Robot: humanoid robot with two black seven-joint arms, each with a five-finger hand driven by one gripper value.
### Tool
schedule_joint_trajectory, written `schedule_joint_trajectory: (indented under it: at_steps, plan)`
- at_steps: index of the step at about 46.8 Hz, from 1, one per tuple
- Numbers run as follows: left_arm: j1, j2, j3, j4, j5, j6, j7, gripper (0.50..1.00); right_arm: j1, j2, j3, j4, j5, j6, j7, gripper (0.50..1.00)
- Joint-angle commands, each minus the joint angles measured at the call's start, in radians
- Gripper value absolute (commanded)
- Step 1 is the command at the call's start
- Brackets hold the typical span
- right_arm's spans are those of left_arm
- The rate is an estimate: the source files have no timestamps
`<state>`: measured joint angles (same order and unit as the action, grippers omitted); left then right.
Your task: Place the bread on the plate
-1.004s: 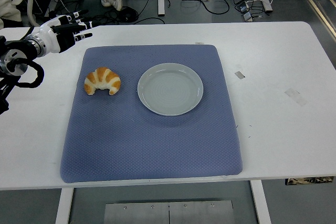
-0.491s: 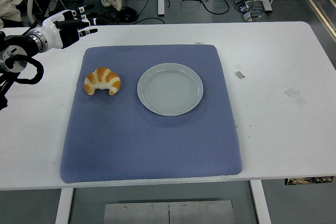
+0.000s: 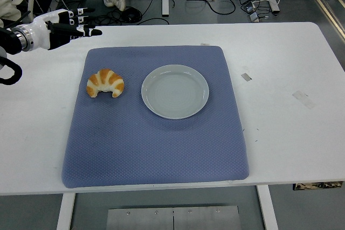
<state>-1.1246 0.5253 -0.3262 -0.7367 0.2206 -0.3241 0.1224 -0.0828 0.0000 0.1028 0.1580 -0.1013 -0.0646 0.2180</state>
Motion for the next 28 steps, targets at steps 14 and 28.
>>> schedule_joint_trajectory:
  at_steps: [14,28]
  plan:
    - [-0.115,0.001,0.213,0.002,0.094,0.037,-0.003,0.986,0.000,0.000,0.000,0.000,0.000,0.000,0.000,1.000]
    - [-0.136,0.002,0.263,-0.010,0.077,-0.081,-0.027,0.990,0.000,0.000,0.000,0.000,0.000,0.000,0.000,1.000]
